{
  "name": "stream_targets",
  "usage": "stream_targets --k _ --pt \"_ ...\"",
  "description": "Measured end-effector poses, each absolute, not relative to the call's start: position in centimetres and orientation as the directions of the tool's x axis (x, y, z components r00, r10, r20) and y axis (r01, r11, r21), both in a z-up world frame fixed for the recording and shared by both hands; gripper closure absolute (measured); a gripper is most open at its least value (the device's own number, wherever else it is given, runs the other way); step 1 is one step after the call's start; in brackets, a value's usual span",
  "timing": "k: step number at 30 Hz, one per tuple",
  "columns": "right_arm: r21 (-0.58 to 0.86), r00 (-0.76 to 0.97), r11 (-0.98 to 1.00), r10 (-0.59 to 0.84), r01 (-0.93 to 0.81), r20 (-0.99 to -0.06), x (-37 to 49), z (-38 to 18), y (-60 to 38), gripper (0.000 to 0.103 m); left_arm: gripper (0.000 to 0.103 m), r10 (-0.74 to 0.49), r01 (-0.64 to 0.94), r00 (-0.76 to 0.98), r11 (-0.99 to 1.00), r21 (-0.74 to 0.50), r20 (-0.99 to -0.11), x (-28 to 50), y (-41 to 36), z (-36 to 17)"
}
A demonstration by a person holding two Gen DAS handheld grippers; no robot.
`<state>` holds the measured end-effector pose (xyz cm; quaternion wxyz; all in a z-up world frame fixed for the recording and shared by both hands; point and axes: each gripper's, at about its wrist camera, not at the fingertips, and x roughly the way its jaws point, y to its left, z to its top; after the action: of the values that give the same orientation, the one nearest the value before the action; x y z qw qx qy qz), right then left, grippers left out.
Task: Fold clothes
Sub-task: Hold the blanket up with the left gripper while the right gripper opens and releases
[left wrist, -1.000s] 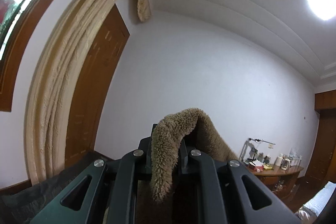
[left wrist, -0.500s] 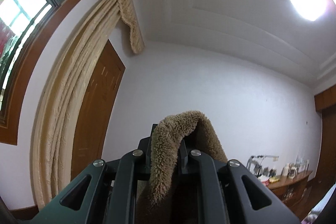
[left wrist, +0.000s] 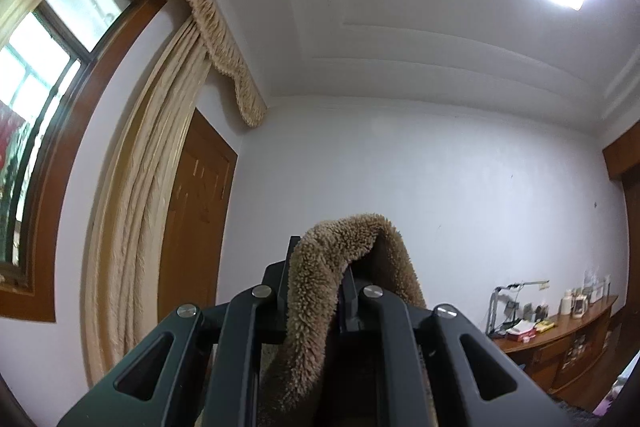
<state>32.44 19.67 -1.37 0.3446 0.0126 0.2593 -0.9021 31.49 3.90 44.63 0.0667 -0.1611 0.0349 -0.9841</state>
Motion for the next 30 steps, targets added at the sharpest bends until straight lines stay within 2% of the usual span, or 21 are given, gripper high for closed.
stream_targets --k 4,9,15,16,17,19,20,25,30 --pt "-0.465 -0.731 -0.596 -0.655 0.655 -0.19 31.3 0.0 16.3 0.026 0.088 -0.148 0.139 -0.941 -0.989 -0.052 0.304 31.8 6.0 46.2" --pt "-0.534 -0.821 -0.676 -0.567 0.507 -0.06 31.6 -0.2 14.5 0.026 0.088 -0.14 0.138 -0.931 -0.99 -0.032 0.338 33.8 8.0 47.2" --pt "-0.47 -0.877 -0.787 -0.478 0.4 0.054 32.0 2.7 14.6 0.028 0.088 -0.127 0.132 -0.919 -0.991 -0.012 0.372 35.5 8.9 47.3" --pt "-0.466 -0.892 -0.808 -0.445 0.359 0.084 32.1 3.2 14.9 0.041 0.087 -0.128 0.135 -0.919 -0.991 -0.007 0.373 35.7 8.9 47.2" --pt "-0.456 -0.902 -0.826 -0.42 0.333 0.103 32.1 4.4 15.6 0.06 0.087 -0.132 0.141 -0.918 -0.99 -0.003 0.374 35.7 8.7 47.2" --pt "-0.398 -0.919 -0.873 -0.365 0.282 0.148 32.2 5.7 17.3 0.077 0.087 -0.148 0.16 -0.914 -0.987 0.0 0.378 35.7 7.9 47.4" --pt "-0.366 -0.925 -0.894 -0.339 0.259 0.172 32.3 6.3 18.3 0.08 0.087 -0.16 0.172 -0.911 -0.985 -0.003 0.38 35.6 7.4 47.4" --pt "-0.134 -0.937 -0.987 -0.128 0.089 0.325 33.7 10.5 25.9 0.085 0.087 -0.195 0.191 -0.916 -0.981 -0.046 0.352 35.6 3.6 46.4" --pt "0.038 -0.913 -0.998 0.054 -0.043 0.405 35.5 13.4 32.0 0.086 0.087 -0.126 0.106 -0.957 -0.99 -0.088 0.26 35.4 0.1 43.0"
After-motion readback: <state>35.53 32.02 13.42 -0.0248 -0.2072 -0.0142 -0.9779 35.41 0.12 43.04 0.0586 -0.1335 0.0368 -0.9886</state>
